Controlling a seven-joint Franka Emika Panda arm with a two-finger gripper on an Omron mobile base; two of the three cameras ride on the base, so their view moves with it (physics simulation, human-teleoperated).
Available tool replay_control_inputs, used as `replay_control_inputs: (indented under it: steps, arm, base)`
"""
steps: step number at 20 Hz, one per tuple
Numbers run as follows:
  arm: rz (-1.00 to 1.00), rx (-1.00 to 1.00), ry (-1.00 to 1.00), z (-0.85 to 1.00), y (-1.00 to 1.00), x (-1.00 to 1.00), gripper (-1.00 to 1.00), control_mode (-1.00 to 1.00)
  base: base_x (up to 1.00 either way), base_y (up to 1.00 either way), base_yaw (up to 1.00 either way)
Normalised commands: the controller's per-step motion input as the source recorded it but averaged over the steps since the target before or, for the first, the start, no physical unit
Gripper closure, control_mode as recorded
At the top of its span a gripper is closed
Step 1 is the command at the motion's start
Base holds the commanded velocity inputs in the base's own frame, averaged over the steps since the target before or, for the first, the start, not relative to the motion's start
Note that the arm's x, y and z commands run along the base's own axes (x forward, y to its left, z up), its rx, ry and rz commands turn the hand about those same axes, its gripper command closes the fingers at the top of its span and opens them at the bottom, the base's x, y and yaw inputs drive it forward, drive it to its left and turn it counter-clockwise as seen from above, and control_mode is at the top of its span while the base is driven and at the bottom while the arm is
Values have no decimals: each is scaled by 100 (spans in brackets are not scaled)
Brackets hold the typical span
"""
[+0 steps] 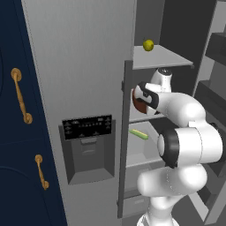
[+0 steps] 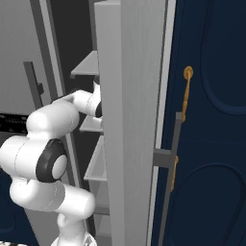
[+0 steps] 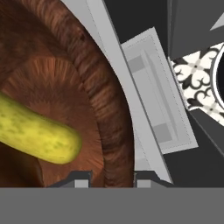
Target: Pick the chicken drumstick and cucumber from their plates and place them in the bowl. Then put the bowl in the fridge.
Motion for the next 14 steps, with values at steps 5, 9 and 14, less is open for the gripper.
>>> replay_control_inputs:
  steps: [5, 9, 14]
  arm:
    - [2, 0, 0, -3, 0, 0, -100, -100]
    - [1, 0, 0, 0, 0, 0, -100, -100]
    - [1, 2, -3, 0, 0, -14, -100, -100]
  base:
    - [0, 0, 0]
    - [0, 0, 0]
    - [0, 0, 0]
